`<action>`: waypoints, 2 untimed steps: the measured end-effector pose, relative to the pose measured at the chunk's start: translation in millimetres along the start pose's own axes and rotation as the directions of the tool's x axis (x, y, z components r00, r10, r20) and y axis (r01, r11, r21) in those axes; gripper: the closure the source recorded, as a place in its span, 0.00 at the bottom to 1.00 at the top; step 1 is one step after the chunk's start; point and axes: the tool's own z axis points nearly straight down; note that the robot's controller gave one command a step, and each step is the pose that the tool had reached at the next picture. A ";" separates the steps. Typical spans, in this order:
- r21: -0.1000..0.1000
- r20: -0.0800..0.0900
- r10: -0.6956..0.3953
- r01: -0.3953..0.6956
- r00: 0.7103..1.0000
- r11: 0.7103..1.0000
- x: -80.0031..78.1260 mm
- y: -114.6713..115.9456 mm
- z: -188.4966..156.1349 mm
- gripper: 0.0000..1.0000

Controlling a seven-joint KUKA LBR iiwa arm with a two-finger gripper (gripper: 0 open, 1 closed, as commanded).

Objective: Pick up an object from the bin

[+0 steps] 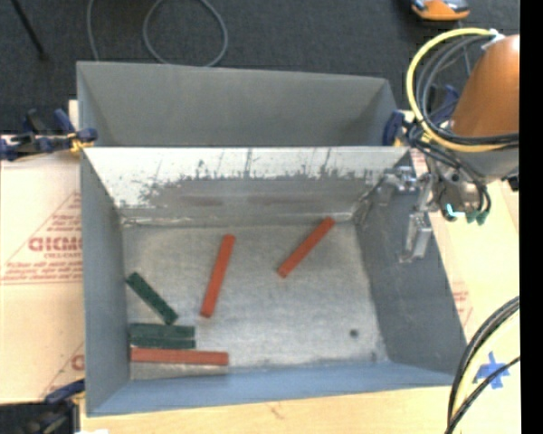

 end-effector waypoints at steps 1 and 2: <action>0.006 0.011 -0.423 0.423 0.906 0.906 -46.4 52.5 160.4 0.00; 0.007 0.009 -0.675 0.675 0.738 0.738 -40.2 77.7 129.7 0.00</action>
Offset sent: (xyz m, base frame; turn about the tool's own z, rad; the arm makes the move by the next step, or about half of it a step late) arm 0.0436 0.0536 -0.1622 -0.4380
